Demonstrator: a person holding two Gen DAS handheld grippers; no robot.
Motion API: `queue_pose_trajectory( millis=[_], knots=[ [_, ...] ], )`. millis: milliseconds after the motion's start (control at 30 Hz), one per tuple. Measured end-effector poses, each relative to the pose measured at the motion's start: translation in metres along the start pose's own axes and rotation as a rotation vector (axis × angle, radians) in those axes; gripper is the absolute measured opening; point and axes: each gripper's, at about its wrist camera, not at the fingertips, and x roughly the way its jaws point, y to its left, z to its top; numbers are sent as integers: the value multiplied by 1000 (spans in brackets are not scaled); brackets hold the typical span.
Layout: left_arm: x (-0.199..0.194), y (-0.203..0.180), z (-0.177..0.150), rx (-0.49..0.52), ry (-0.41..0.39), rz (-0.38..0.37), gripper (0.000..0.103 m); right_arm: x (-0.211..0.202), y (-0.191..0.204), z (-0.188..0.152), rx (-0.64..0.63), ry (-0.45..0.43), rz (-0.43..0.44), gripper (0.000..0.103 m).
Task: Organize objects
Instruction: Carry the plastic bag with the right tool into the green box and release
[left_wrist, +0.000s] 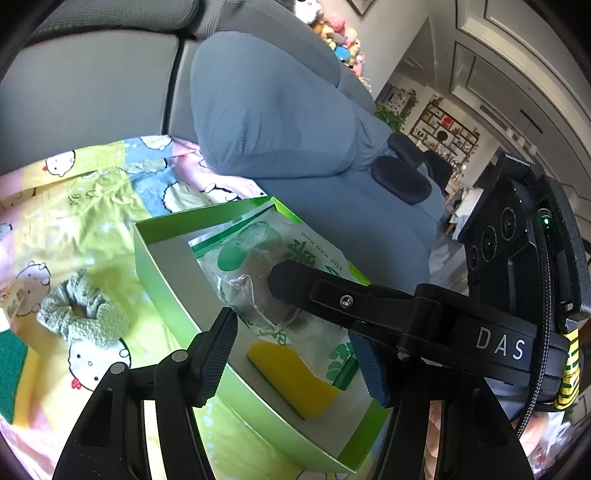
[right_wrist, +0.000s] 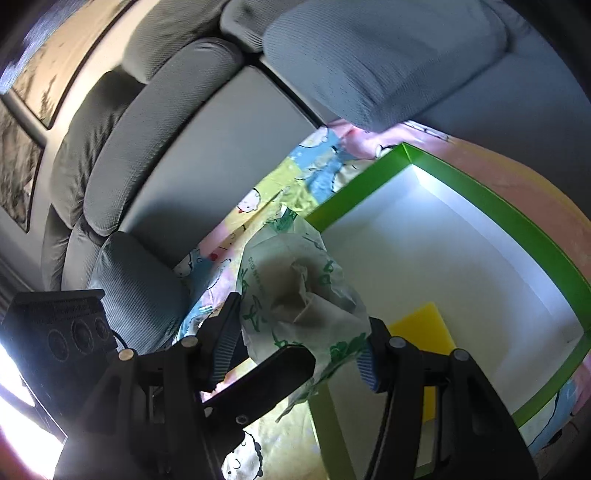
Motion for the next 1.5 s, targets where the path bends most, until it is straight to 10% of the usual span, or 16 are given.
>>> queue_pose_trajectory(
  millis=[1100, 1500],
  knots=[
    [21, 5, -14, 3, 61, 43, 63, 10, -16, -9, 64, 56, -240, 55],
    [12, -1, -12, 40, 84, 64, 63, 2, -20, -14, 24, -82, -272, 57]
  ],
)
